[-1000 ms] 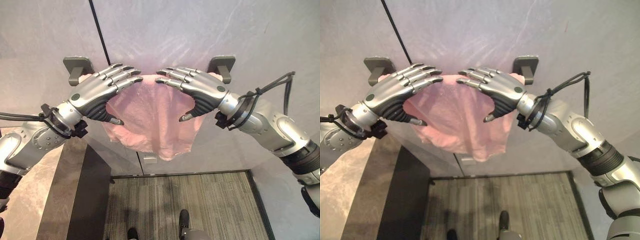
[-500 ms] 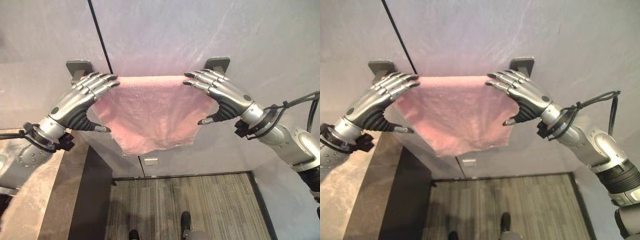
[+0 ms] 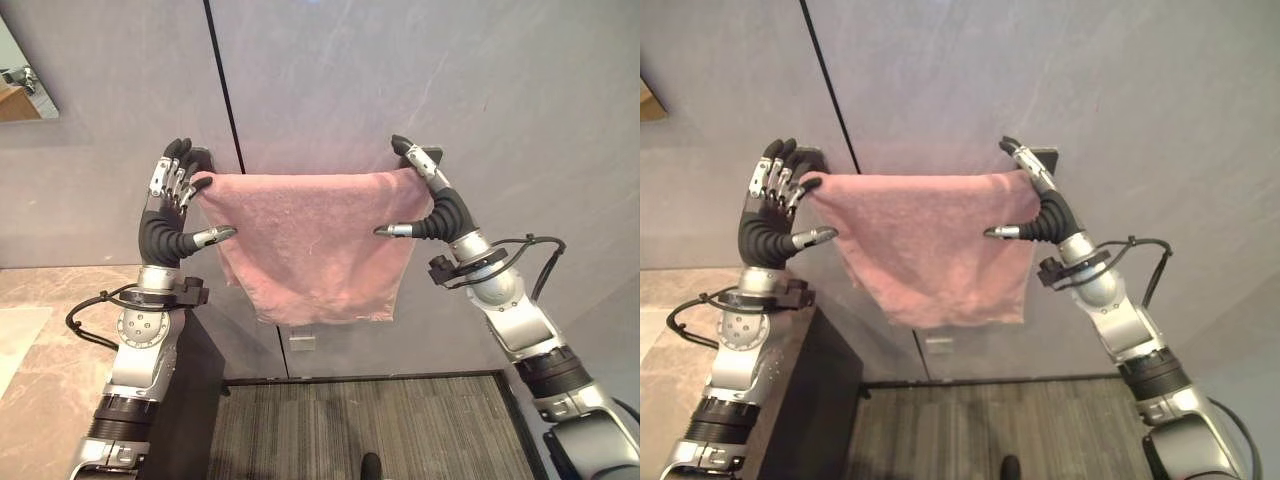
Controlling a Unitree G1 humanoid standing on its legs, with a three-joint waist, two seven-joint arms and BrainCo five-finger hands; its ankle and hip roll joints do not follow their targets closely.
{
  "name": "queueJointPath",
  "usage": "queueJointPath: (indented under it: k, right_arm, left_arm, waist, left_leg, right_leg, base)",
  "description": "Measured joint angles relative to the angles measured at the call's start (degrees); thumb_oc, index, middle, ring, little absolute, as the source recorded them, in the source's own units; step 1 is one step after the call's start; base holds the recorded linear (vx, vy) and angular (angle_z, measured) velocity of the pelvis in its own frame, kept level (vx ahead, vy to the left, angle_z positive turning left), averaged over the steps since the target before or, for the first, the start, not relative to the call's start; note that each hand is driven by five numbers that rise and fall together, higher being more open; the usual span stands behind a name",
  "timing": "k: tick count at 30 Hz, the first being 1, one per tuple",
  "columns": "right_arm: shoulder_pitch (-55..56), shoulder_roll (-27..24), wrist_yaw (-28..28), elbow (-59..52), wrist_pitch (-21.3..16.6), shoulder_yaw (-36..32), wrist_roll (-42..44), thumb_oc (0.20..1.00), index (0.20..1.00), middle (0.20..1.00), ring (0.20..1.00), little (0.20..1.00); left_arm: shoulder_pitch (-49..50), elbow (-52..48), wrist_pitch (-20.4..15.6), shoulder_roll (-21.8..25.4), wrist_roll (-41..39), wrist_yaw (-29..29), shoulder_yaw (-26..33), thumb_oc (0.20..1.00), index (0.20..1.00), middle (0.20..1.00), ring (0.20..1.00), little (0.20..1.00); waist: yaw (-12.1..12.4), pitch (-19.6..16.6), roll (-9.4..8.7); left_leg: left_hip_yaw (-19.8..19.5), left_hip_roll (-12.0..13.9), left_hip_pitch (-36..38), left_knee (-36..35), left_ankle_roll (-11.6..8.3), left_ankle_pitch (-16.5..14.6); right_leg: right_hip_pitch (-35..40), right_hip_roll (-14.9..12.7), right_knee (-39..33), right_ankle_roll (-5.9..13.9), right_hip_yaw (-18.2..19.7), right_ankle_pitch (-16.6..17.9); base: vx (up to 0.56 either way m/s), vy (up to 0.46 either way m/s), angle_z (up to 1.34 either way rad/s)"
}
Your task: Put brush and paste in cup on sink, flatten towel.
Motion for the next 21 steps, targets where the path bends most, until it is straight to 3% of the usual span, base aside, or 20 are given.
queueJointPath:
  k: [5,10,21]
  right_arm:
    - [0.54,4.47,-3.71,-0.13,-0.17,0.04,5.49,1.000,1.000,1.000,1.000,1.000]
    - [3.76,5.59,-6.64,-3.54,-0.30,-2.34,5.36,1.000,1.000,1.000,1.000,1.000]
    - [10.40,6.85,-8.09,-18.08,-4.58,-11.86,4.19,1.000,1.000,1.000,1.000,1.000]
  left_arm:
    - [-0.83,-0.01,0.60,-4.50,0.13,4.46,0.06,1.000,1.000,1.000,1.000,1.000]
    - [-0.55,-3.00,-0.08,-4.71,2.96,9.06,1.64,1.000,1.000,1.000,1.000,1.000]
    - [5.12,-18.79,-4.26,-6.85,5.09,10.08,10.01,1.000,1.000,1.000,1.000,1.000]
  waist:
    - [-0.08,0.03,-0.02]
    - [0.01,0.14,-0.15]
    - [-0.05,0.39,0.20]
  left_leg:
    - [-0.15,0.02,1.33,-0.03,0.11,0.03]
    - [-0.16,0.02,1.75,0.02,0.12,0.01]
    - [-0.13,-0.01,2.12,0.08,0.06,0.03]
  right_leg:
    - [1.29,-0.04,0.00,0.02,-0.28,-0.09]
    - [1.69,-0.05,0.00,0.06,-0.31,-0.23]
    - [2.05,-0.07,0.01,0.07,-0.38,-0.30]
  base:
    - [-0.01,0.001,0.01]
    - [0.00,0.000,0.00]
    - [0.00,0.000,0.00]
